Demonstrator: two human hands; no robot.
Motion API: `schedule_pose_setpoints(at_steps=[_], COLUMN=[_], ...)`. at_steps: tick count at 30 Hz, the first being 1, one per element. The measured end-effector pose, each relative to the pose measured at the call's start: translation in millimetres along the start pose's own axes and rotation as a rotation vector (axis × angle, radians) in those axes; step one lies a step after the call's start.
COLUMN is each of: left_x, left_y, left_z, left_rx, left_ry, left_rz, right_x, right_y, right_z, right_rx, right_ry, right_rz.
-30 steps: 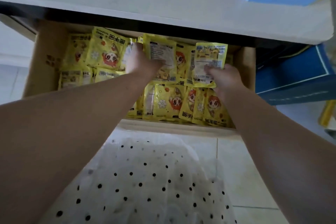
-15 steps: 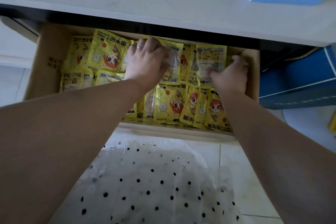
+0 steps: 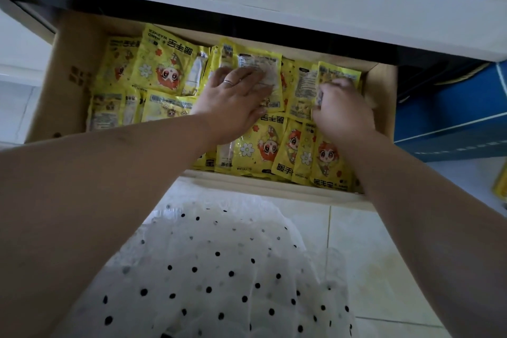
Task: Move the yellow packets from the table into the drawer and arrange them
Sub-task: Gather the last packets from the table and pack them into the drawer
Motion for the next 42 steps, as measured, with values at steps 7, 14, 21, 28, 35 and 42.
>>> schedule_pose_setpoints(at_steps=[7, 14, 21, 28, 35, 42], left_x=[1, 2, 21, 27, 24, 16], left_y=[11, 57, 88, 83, 80, 89], left_z=[-3, 25, 89, 121, 118, 84], left_rx=[-0.112, -0.091, -0.229, -0.329, -0.282, -0.171], left_ry=[-0.009, 0.112, 0.138, 0.074, 0.132, 0.192], left_rz=[0.021, 0.306, 0.559, 0.431, 0.335, 0.319], right_x=[16, -18, -43, -45, -43, -47], right_y=[-1, 44, 53, 33, 31, 46], right_z=[1, 44, 114, 136, 126, 91], right_rx=[-0.158, -0.026, -0.104, -0.175, -0.049, 0.144], right_ry=[-0.036, 0.190, 0.351, 0.599, 0.660, 0.646], right_rz=[0.012, -0.164, -0.462, -0.245, -0.181, -0.098])
Point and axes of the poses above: each hand's wrist, its own z-axis away from the middle knuckle, its own y-axis out of the back of the hand, x = y × z, the point moved 4 cm from there along -z, towards the middle knuckle
